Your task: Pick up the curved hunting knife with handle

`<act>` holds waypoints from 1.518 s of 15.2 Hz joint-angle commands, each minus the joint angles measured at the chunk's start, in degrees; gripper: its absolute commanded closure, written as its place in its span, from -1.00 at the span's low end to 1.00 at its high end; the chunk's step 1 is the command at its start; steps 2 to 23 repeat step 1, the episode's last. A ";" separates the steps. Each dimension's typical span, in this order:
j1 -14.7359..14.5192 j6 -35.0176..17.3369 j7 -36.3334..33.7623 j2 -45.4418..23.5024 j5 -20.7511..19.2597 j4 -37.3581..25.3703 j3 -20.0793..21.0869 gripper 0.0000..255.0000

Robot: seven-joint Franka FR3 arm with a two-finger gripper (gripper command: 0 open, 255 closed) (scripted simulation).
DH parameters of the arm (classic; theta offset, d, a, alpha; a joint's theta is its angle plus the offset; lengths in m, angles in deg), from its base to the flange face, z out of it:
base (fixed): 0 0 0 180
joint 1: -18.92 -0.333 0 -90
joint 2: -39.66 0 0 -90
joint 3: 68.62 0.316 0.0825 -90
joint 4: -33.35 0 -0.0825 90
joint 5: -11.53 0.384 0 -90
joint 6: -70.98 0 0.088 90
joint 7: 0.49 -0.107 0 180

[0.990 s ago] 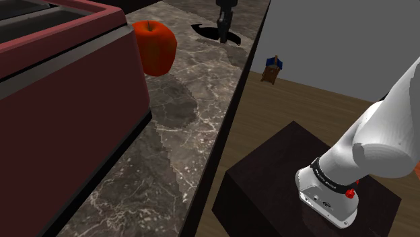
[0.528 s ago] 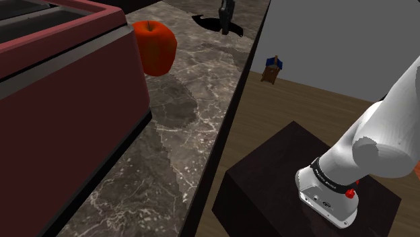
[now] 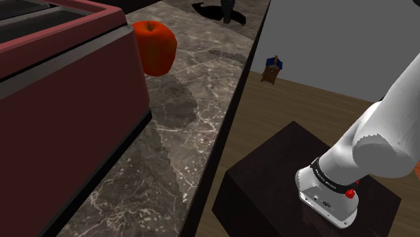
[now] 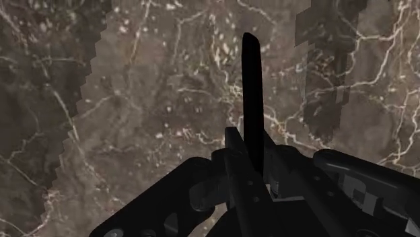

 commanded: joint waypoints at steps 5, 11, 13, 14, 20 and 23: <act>0.00 0.65 0.01 -0.18 0.01 -0.81 0.00 1.00; 0.00 0.65 0.01 -0.18 0.01 -0.81 0.00 1.00; 0.00 0.65 0.01 -0.18 0.01 -0.81 0.00 1.00; 0.00 0.65 0.01 -0.18 0.01 -0.81 0.00 1.00; 0.00 0.65 0.01 -0.18 0.01 -0.81 0.00 1.00; 0.00 0.65 0.01 -0.18 0.01 -0.81 0.00 1.00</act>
